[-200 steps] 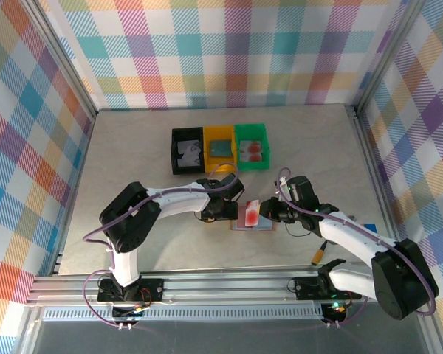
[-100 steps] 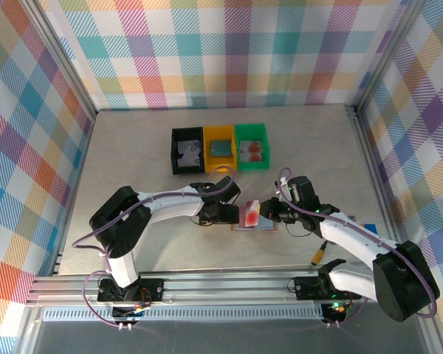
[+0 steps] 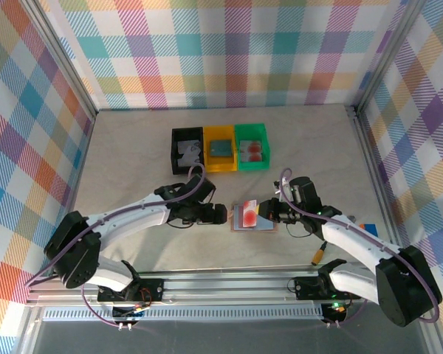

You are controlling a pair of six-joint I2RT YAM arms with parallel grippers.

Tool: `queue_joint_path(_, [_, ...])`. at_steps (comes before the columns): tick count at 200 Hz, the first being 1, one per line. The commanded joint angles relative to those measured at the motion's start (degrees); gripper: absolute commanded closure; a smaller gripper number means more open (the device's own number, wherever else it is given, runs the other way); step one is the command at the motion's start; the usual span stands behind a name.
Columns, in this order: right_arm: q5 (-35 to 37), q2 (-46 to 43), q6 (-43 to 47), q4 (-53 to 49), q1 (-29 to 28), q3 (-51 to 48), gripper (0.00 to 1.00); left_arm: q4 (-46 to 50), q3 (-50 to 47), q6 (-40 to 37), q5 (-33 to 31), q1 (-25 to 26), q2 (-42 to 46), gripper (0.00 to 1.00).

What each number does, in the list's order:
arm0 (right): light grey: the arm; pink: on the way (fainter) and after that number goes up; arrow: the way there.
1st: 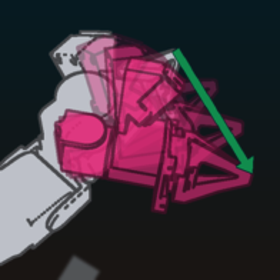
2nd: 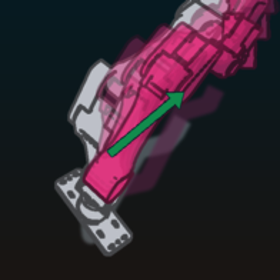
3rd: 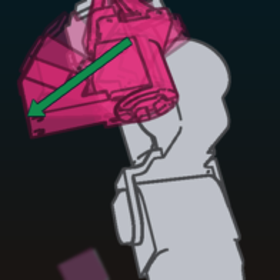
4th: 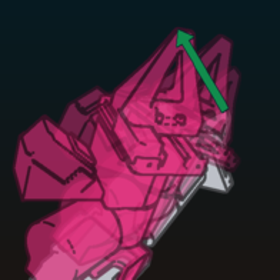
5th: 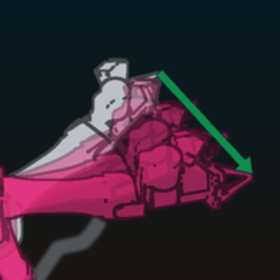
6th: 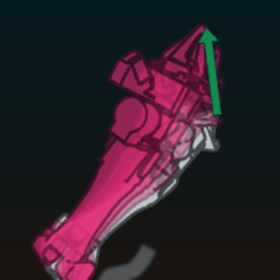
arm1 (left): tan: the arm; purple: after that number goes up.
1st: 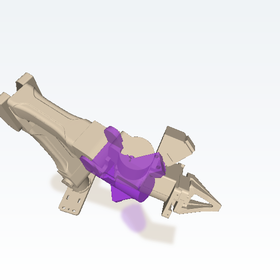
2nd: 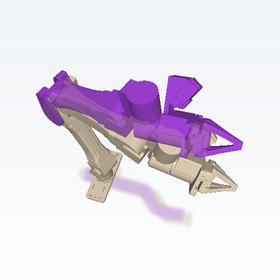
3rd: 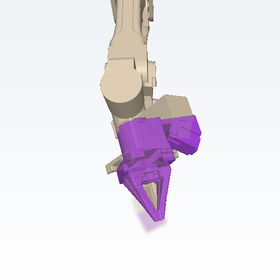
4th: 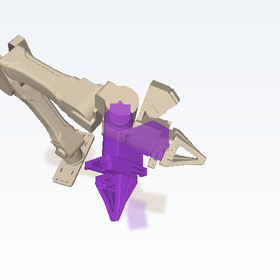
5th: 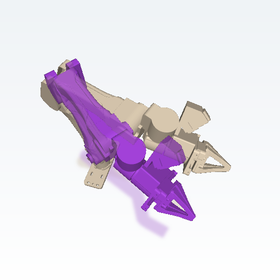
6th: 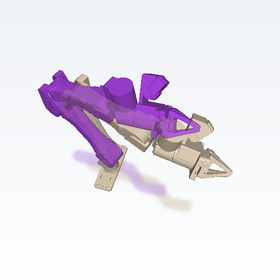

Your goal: Take the credit cards out of the card holder

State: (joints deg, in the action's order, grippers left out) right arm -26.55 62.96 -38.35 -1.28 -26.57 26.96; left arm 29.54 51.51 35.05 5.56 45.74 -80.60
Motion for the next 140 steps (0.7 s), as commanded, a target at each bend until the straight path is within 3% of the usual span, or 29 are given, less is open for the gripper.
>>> queue_joint_path(1, [-4.0, -1.73, 0.12, 3.15, 0.34, -0.59, 1.0, -6.52, -2.3, -2.15, 6.76, -0.62, 2.73, 0.11])
queue_joint_path(62, [-8.97, -3.11, -1.1, 6.4, 0.29, -0.51, 1.0, -20.84, -7.01, -0.14, 17.93, -1.24, 6.58, 0.11])
queue_joint_path(140, [-15.36, -2.84, -3.29, 11.98, 0.29, -0.11, 1.0, -36.83, -12.66, 5.88, 24.61, -1.23, 7.81, 0.11])
